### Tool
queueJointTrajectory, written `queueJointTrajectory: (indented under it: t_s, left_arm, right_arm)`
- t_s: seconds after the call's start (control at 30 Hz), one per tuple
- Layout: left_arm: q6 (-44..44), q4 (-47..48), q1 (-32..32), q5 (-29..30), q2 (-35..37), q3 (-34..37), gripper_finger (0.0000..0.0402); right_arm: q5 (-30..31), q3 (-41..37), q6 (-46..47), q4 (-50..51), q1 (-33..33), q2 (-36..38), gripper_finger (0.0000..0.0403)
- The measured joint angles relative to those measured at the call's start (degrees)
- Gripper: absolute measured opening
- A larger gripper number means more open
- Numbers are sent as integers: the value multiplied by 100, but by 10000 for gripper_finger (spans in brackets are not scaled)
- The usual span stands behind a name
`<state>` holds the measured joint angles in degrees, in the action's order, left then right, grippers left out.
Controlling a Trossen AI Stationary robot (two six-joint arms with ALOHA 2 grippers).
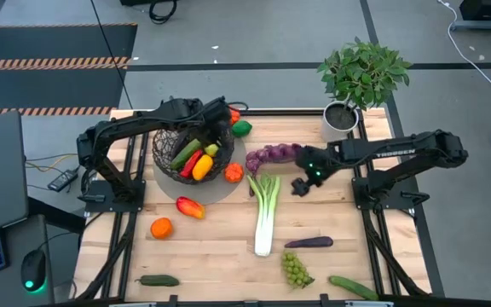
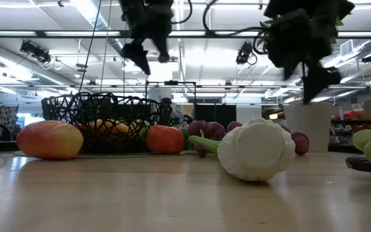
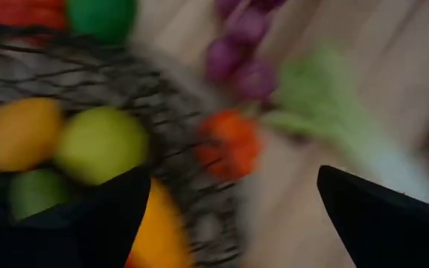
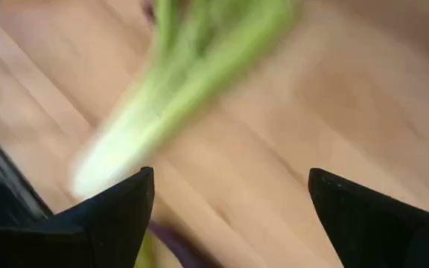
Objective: Build produce basket
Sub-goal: Put the orange mango into the wire basket
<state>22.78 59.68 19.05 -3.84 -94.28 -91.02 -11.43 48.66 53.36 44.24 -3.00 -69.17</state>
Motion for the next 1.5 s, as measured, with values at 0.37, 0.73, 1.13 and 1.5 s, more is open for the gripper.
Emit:
queueJointTrajectory:
  t_s: [0.37, 0.73, 1.13, 1.5]
  left_arm:
    - [1559, -3426, -670, -1435, -2, 2, 392]
    - [2321, -4468, -1472, -1143, -9, 2, 392]
    - [1811, -349, -2508, -948, -9, 2, 392]
    - [378, 1860, -3353, -204, -67, 9, 391]
  right_arm:
    - [-903, 0, -354, 1596, 1102, 327, 345]
    - [686, 0, 1208, 1603, 3147, 743, 345]
    - [1560, 0, 2565, 1425, 4830, 739, 345]
    - [1824, 0, 2812, 1453, 5202, 737, 345]
